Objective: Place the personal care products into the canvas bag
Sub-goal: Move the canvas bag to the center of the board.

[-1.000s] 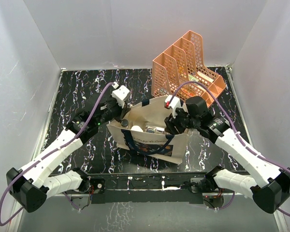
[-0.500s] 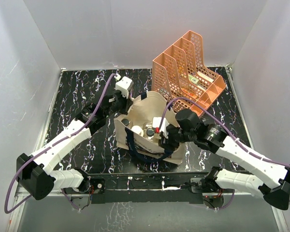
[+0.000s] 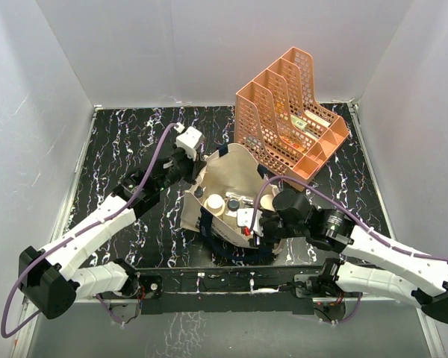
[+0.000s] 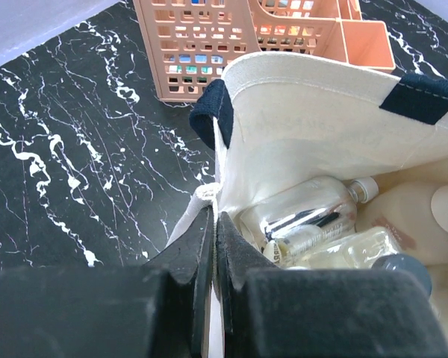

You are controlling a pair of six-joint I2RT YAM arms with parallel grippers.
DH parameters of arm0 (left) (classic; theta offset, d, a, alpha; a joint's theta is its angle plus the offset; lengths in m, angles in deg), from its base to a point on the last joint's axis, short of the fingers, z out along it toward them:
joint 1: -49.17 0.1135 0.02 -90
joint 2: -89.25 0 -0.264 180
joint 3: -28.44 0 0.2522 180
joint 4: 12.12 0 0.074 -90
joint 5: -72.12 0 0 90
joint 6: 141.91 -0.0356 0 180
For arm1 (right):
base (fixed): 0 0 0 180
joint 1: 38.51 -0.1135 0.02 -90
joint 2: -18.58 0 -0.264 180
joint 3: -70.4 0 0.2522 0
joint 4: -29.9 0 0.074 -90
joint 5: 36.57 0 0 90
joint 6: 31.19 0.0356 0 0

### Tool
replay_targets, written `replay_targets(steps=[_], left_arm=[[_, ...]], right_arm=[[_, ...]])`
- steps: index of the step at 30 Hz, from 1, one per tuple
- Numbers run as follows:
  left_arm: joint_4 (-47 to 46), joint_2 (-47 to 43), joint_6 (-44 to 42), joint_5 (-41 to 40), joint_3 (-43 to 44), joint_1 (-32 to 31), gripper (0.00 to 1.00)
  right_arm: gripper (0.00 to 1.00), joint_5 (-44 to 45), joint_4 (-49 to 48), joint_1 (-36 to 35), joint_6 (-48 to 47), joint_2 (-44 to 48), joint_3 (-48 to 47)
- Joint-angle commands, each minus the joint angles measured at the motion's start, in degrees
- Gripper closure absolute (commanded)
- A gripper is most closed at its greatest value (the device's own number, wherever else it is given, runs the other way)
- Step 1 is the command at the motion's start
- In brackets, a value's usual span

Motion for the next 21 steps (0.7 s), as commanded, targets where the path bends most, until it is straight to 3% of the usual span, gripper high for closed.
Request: replay_targets(steps=[1, 7, 11, 21], left_arm=[[7.75, -1.01, -2.51, 2.73, -3.92, -0.19, 1.0], [8.07, -2.43, -3.51, 4.03, -6.1, -0.34, 1.0], [8.46, -3.51, -4.13, 3.99, -7.11, -0.44, 1.0], [6.96, 1.39, -0.29, -1.88, 4.55, -0.36, 1.0]], right_arm=[[0.49, -2.18, 4.54, -1.16, -3.56, 2.66, 2.64], [0.49, -1.4, 3.25, -1.35, -4.75, 4.57, 6.44], [0.45, 4.61, 0.29, -1.35, -1.3, 5.5, 7.29], [0.38, 23.03, -9.59, -0.3, 5.53, 1.87, -2.34]])
